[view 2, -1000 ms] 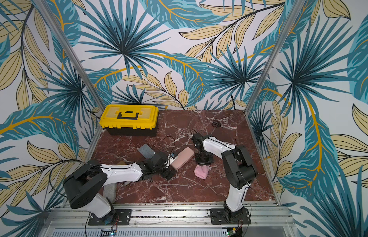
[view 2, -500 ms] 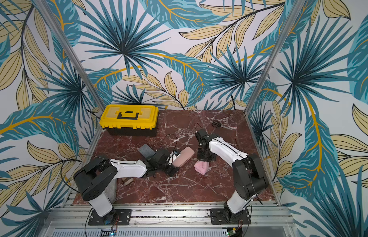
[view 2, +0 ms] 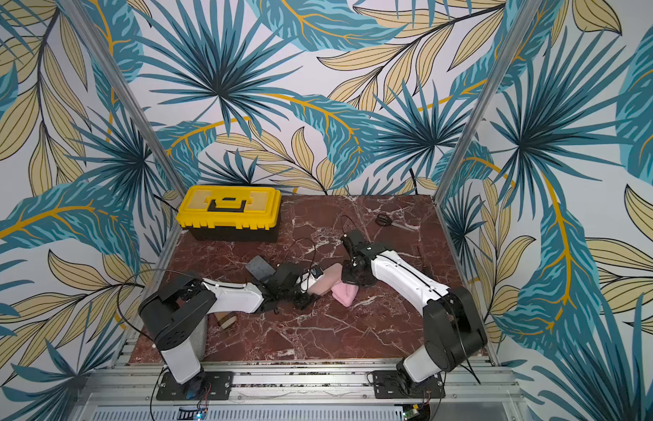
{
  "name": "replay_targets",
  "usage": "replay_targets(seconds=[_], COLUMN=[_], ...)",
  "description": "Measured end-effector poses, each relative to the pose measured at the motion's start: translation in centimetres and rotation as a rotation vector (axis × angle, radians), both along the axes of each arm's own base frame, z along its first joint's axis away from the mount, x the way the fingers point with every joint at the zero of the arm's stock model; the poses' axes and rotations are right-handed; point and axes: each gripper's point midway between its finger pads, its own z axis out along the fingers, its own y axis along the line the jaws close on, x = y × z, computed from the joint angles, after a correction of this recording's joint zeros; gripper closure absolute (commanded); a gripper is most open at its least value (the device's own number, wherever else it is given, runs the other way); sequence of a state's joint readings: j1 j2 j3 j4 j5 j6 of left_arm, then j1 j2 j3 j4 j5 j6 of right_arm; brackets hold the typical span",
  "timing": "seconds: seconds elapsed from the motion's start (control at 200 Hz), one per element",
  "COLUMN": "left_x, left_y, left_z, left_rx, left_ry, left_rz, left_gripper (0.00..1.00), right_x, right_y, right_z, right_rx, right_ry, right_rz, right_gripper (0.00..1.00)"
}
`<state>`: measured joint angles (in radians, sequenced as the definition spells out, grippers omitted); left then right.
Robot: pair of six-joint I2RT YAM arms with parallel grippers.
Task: Wipe the eyeglass case
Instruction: Wipe the dirt from the eyeglass case.
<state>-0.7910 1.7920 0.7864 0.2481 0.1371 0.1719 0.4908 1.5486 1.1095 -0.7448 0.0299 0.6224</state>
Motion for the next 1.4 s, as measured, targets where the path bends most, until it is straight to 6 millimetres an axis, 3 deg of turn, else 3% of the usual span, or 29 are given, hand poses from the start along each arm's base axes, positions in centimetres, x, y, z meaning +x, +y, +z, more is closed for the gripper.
replay_targets(seconds=[0.175, 0.321, 0.381, 0.511, 0.586, 0.661, 0.741, 0.816, 0.886, 0.987, 1.177, 1.402], left_x=[-1.4, -1.9, -2.2, -3.2, -4.1, -4.7, -5.1, -5.3, -5.5, -5.8, -5.8, -5.8], left_y=[0.0, -0.2, -0.1, -0.3, -0.7, -1.1, -1.4, -1.6, -1.6, -1.2, -1.1, -0.8], left_z=[0.6, 1.1, 0.9, 0.7, 0.4, 0.4, 0.4, 0.7, 1.0, 0.8, 0.9, 0.7], left_rx=[-0.036, -0.054, -0.056, -0.056, -0.054, -0.055, -0.056, -0.057, -0.060, -0.040, -0.023, -0.002], left_ry=[0.027, 0.036, 0.044, 0.059, 0.062, 0.063, 0.062, 0.059, 0.051, 0.055, 0.041, 0.031], left_rz=[-0.039, -0.041, -0.037, -0.032, -0.040, -0.043, -0.047, -0.045, -0.043, -0.034, -0.012, 0.034], left_gripper=[0.46, 0.51, 0.54, 0.59, 0.61, 0.63, 0.65, 0.66, 0.68, 0.71, 0.79, 0.83], right_x=[-0.1, 0.2, 0.7, 2.0, 2.1, 2.3, 1.9, 1.1, 0.5, 0.7, 1.8, 1.4], right_y=[4.3, 4.0, 2.7, -3.4, -4.5, -2.9, 0.6, 3.3, 4.1, 2.6, -3.4, -2.6], right_z=[-1.3, -3.5, -3.5, -3.3, -2.6, -1.5, -1.1, -1.6, -2.5, -3.4, -3.4, -1.2], right_rx=[0.116, 0.115, 0.065, -0.198, -0.267, -0.223, -0.084, 0.039, 0.091, 0.078, -0.148, -0.076], right_ry=[0.024, 0.077, 0.067, 0.038, 0.038, 0.032, 0.029, 0.050, 0.082, 0.102, 0.051, -0.007], right_rz=[-0.016, -0.058, -0.074, -0.120, -0.088, -0.039, 0.000, 0.018, 0.018, -0.014, -0.056, -0.008], right_gripper=[1.00, 1.00, 1.00, 1.00, 1.00, 1.00, 1.00, 1.00, 1.00, 1.00, 1.00, 1.00])
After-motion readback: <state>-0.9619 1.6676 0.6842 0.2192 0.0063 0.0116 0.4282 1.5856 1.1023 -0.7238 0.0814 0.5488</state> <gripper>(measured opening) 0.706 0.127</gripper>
